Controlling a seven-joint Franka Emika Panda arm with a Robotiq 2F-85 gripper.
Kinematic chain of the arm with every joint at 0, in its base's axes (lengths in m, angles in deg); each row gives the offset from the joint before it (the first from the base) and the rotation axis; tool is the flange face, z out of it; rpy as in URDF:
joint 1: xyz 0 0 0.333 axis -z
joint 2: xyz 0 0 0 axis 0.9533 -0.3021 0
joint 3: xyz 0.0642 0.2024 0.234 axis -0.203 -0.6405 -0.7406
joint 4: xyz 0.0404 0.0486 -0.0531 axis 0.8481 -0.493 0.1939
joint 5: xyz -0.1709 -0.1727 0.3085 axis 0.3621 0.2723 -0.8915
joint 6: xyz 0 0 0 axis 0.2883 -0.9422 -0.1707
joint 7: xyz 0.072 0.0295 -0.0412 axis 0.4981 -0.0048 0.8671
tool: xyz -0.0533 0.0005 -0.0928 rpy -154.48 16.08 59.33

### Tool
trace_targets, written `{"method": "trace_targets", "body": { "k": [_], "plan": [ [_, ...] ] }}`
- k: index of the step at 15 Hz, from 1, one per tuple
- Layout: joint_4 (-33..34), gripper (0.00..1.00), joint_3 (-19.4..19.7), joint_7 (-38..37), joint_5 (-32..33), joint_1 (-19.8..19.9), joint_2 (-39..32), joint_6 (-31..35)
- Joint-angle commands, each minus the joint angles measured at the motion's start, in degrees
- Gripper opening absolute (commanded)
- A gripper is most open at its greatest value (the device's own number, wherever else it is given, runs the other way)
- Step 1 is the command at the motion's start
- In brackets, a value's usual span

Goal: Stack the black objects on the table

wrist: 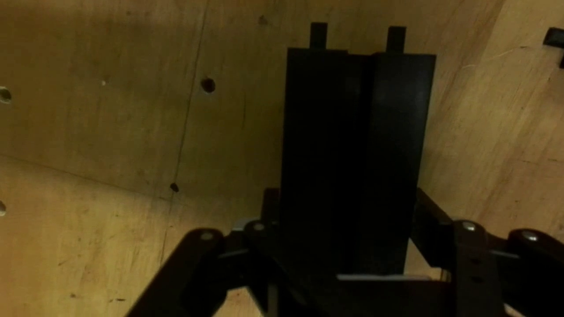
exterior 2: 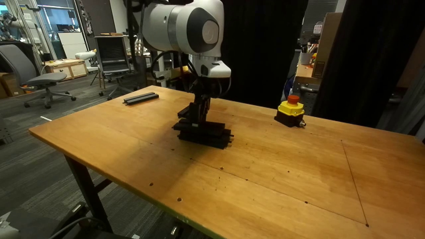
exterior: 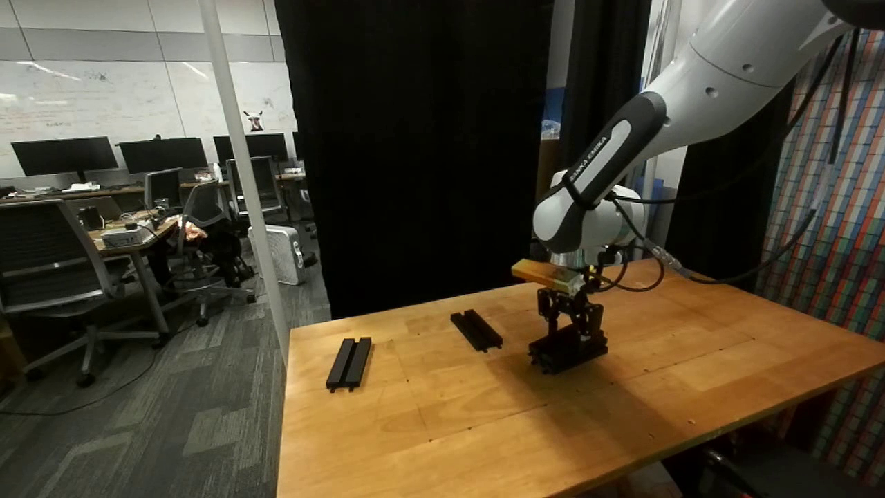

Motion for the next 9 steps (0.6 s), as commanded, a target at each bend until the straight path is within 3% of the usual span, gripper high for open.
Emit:
{"method": "trace_targets", "body": {
  "k": [1,9],
  "plan": [
    [-1.97,0.46,-0.08,-2.77,2.61,0.26,1.80,2.61],
    [-2.61,0.46,0.01,-2.29,2.44,0.65,1.76,5.20]
  ]
}}
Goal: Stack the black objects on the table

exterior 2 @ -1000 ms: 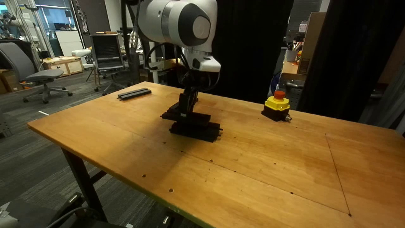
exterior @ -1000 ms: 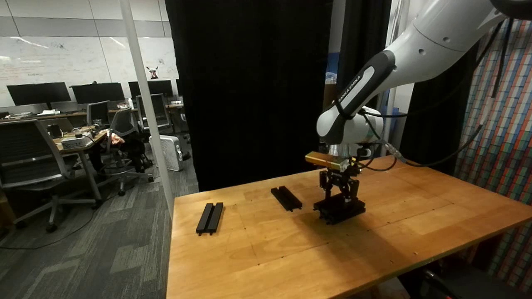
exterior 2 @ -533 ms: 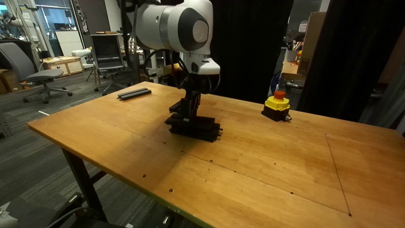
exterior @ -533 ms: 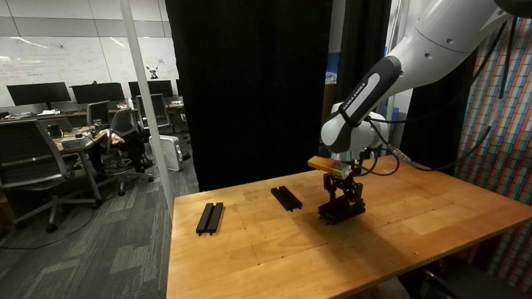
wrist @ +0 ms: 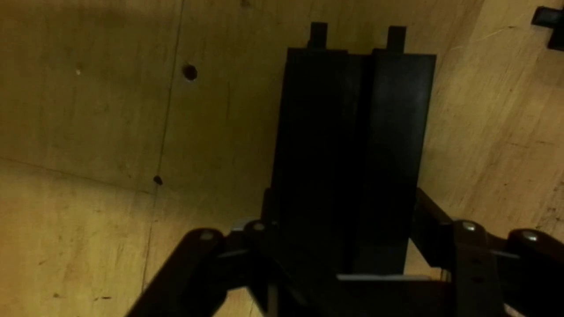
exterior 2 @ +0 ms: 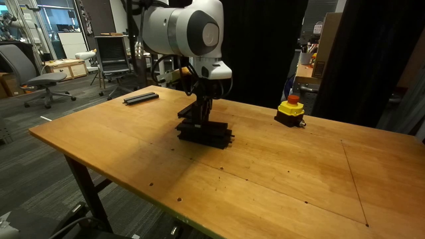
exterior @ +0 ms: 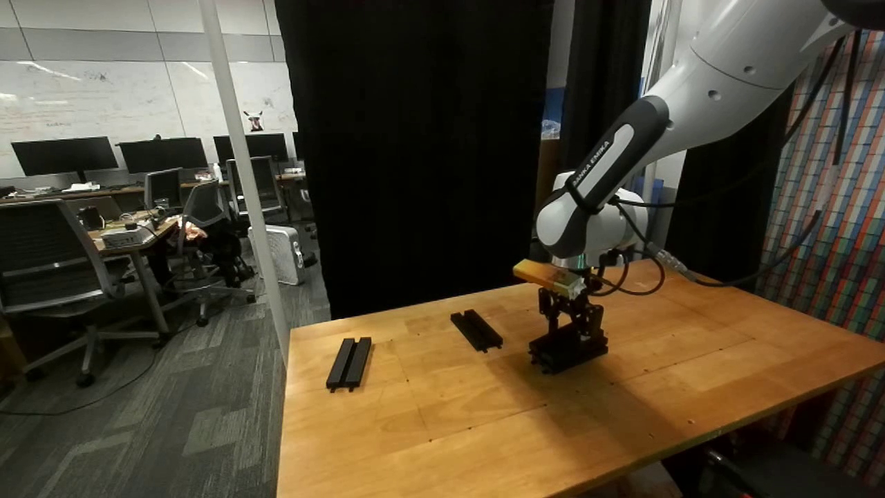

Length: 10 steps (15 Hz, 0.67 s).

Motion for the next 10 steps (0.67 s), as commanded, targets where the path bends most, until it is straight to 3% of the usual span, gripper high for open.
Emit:
{"method": "trace_targets", "body": {
  "k": [1,10],
  "plan": [
    [-1.74,0.46,-0.22,-0.91,0.96,0.64,1.89,1.80],
    [-2.54,0.46,-0.45,0.11,-1.02,1.60,1.86,3.36]
  ]
}}
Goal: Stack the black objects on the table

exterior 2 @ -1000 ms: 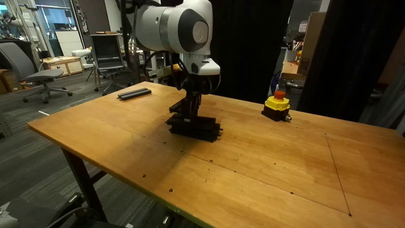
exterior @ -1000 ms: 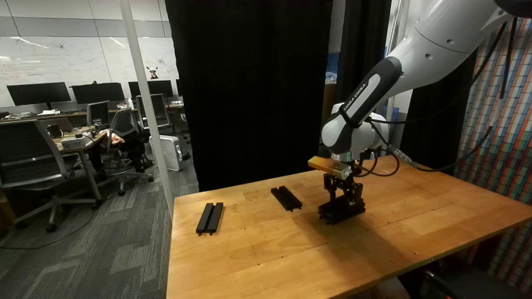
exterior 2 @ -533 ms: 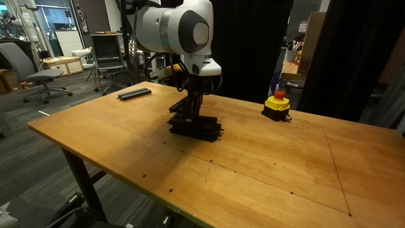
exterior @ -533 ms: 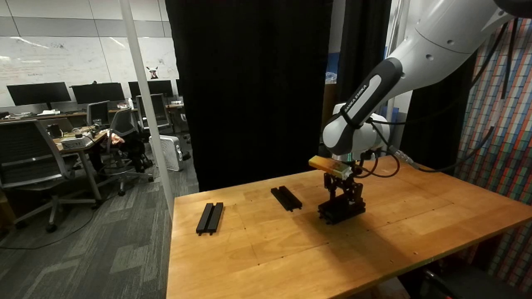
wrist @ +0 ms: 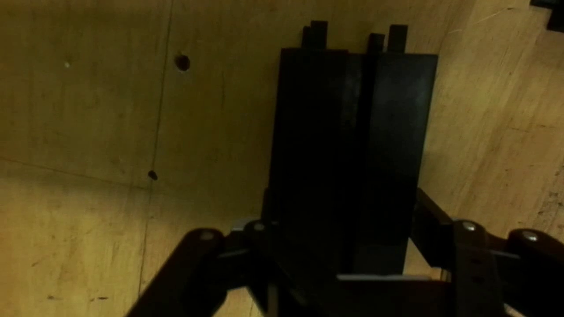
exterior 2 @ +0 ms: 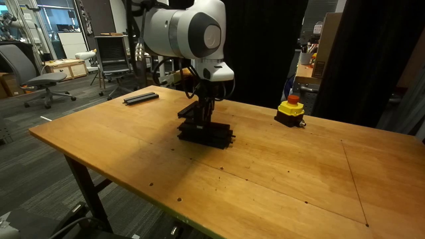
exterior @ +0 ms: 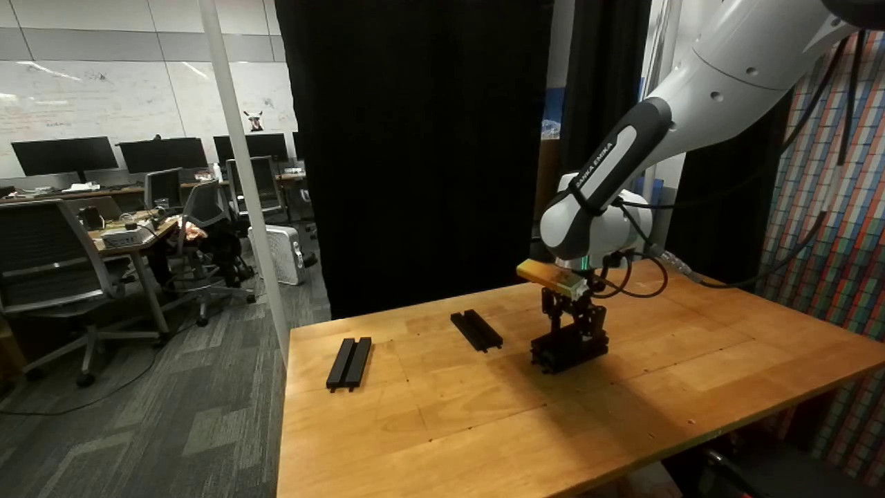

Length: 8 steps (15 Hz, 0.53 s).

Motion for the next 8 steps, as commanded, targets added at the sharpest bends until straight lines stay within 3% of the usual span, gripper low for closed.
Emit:
{"method": "trace_targets", "body": {
  "k": [1,2,3,5,8],
  "plan": [
    [-1.66,0.46,-0.49,0.26,-0.77,0.95,1.64,1.64],
    [-1.66,0.46,-0.55,0.49,-1.04,1.09,1.65,1.67],
    [-1.66,0.93,-0.60,0.69,-1.37,1.22,1.62,1.84],
    [-1.56,0.99,-0.66,1.13,-1.61,1.43,1.50,1.99],
    [-0.90,1.00,-0.64,0.83,-0.43,1.03,1.96,1.07]
  ]
}}
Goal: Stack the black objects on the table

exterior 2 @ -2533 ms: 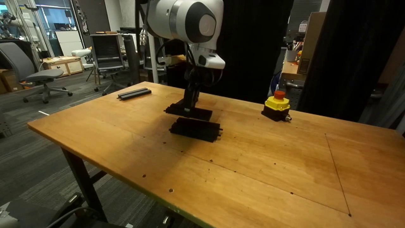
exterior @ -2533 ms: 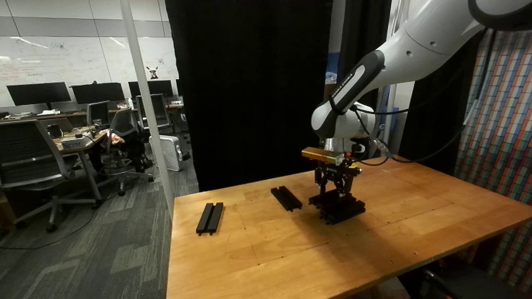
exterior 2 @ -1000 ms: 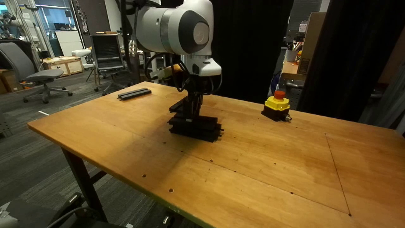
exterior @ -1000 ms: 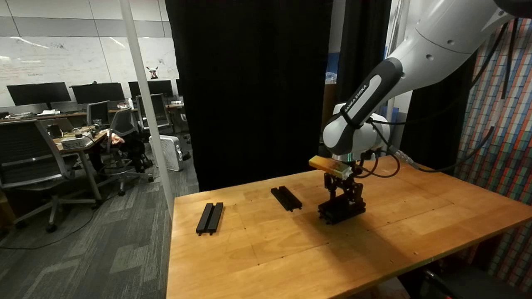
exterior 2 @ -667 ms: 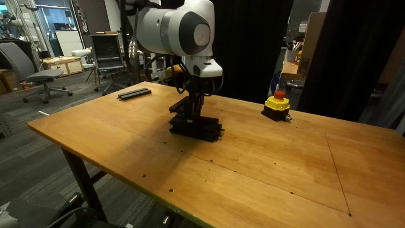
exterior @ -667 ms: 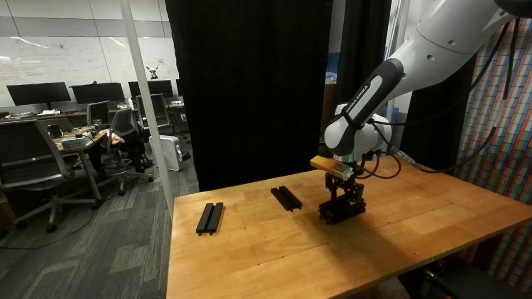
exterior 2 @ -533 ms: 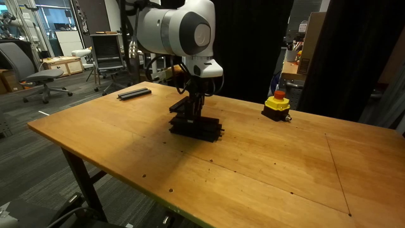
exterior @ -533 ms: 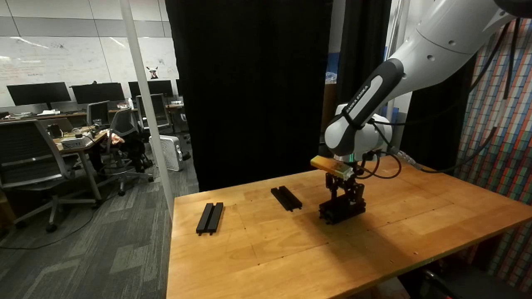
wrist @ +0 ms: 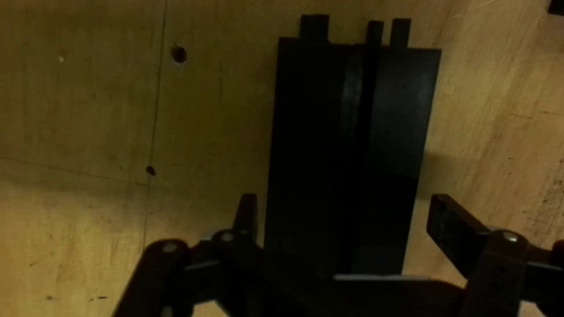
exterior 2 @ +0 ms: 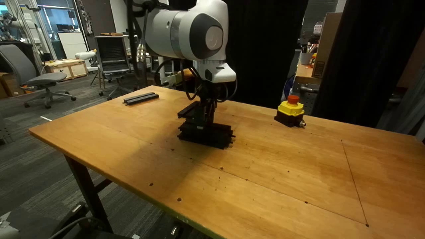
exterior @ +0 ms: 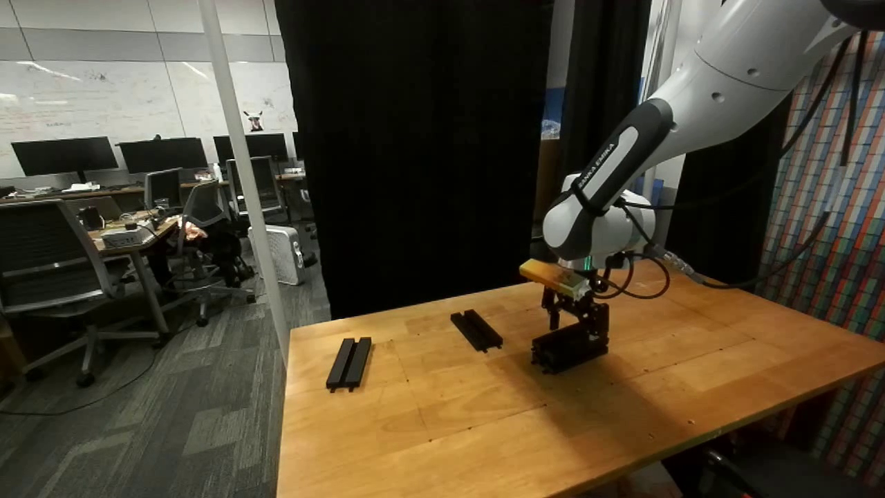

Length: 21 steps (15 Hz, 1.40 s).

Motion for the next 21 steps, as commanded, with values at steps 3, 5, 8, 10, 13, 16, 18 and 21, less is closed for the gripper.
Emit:
{"method": "trace_targets", "body": {
  "k": [3,5,8,10,13,16,18,21],
  "plan": [
    [1.40,1.00,-0.77,0.28,5.37,-1.31,3.04,-2.86],
    [3.97,1.00,-1.48,1.00,10.17,-2.46,3.36,-5.96],
    [9.98,1.00,-3.65,4.44,14.34,-3.39,3.09,-13.42],
    [15.01,1.00,-5.12,9.21,14.70,-3.46,1.12,-17.22],
    [22.38,1.00,-6.25,18.79,14.15,-2.93,-3.24,-19.77],
    [28.10,1.00,-6.12,28.84,14.08,-2.65,-7.68,-19.85],
    [31.29,1.00,-5.98,35.68,13.83,-2.40,-10.74,-19.37],
    [34.76,1.00,-5.96,45.43,13.52,-2.30,-14.76,-18.22]
  ]
}}
